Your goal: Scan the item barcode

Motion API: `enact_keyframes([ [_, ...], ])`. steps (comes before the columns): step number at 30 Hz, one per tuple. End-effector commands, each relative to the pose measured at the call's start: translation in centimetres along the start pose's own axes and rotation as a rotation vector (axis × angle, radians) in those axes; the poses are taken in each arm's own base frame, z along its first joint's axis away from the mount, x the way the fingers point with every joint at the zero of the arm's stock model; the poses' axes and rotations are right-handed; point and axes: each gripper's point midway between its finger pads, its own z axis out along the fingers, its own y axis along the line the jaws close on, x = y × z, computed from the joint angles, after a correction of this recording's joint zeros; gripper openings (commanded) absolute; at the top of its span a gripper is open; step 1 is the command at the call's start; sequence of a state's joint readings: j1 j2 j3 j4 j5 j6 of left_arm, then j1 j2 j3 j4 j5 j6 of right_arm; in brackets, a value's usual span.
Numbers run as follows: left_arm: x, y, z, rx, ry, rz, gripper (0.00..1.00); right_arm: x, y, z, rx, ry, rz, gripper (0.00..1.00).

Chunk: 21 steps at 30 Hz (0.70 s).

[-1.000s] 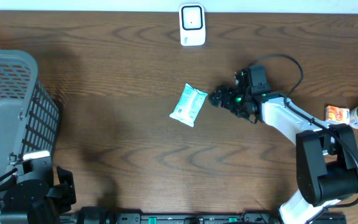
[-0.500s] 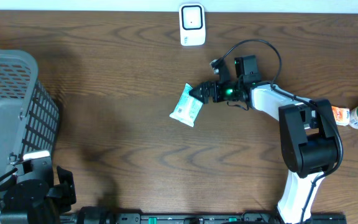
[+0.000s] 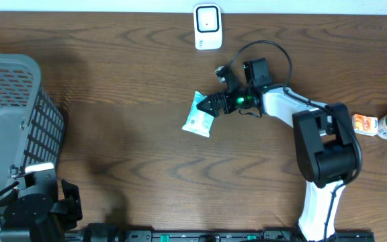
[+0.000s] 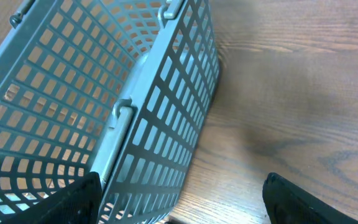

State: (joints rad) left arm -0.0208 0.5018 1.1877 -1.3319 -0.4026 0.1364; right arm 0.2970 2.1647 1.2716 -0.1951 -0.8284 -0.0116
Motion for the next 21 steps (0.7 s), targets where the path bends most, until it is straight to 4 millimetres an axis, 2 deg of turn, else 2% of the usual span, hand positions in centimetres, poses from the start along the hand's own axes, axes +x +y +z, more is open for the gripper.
enact_keyframes([
  [1,-0.1,0.4,-0.2,-0.016,-0.007,0.009,0.83,17.9,-6.7,5.8,0.195,0.454,0.263,0.97],
  [2,-0.1,0.4,-0.2,-0.016,-0.007,0.009,0.83,18.8,-7.0,6.1,0.21,0.491,0.262,0.85],
  [4,-0.1,0.4,-0.2,-0.016,-0.007,0.009,0.83,19.8,-8.1,6.1,0.279,0.537,0.256,0.24],
  [5,-0.1,0.4,-0.2,-0.016,-0.007,0.009,0.83,19.7,-8.1,6.2,0.282,0.538,0.254,0.09],
  [6,-0.1,0.4,-0.2,-0.016,-0.007,0.009,0.83,19.5,-8.1,6.2,0.277,0.533,0.252,0.01],
  [9,-0.1,0.4,-0.2,-0.016,-0.007,0.009,0.84,18.2,-7.7,6.4,0.256,0.521,0.258,0.01],
  [13,-0.1,0.4,-0.2,-0.016,-0.007,0.009,0.84,13.3,-5.0,4.7,0.127,0.468,0.335,0.01],
  [15,-0.1,0.4,-0.2,-0.016,-0.007,0.009,0.84,10.9,-3.6,2.7,0.071,0.419,0.366,0.01],
  [16,-0.1,0.4,-0.2,-0.016,-0.007,0.009,0.84,9.4,-2.8,0.6,0.055,0.384,0.39,0.01],
  [18,-0.1,0.4,-0.2,-0.016,-0.007,0.009,0.83,7.9,-2.6,-1.6,0.062,0.346,0.409,0.01],
  [19,-0.1,0.4,-0.2,-0.016,-0.007,0.009,0.83,6.6,-2.5,-3.7,0.072,0.303,0.419,0.01],
  [21,-0.1,0.4,-0.2,-0.016,-0.007,0.009,0.83,5.5,-2.7,-5.8,0.084,0.258,0.441,0.01],
])
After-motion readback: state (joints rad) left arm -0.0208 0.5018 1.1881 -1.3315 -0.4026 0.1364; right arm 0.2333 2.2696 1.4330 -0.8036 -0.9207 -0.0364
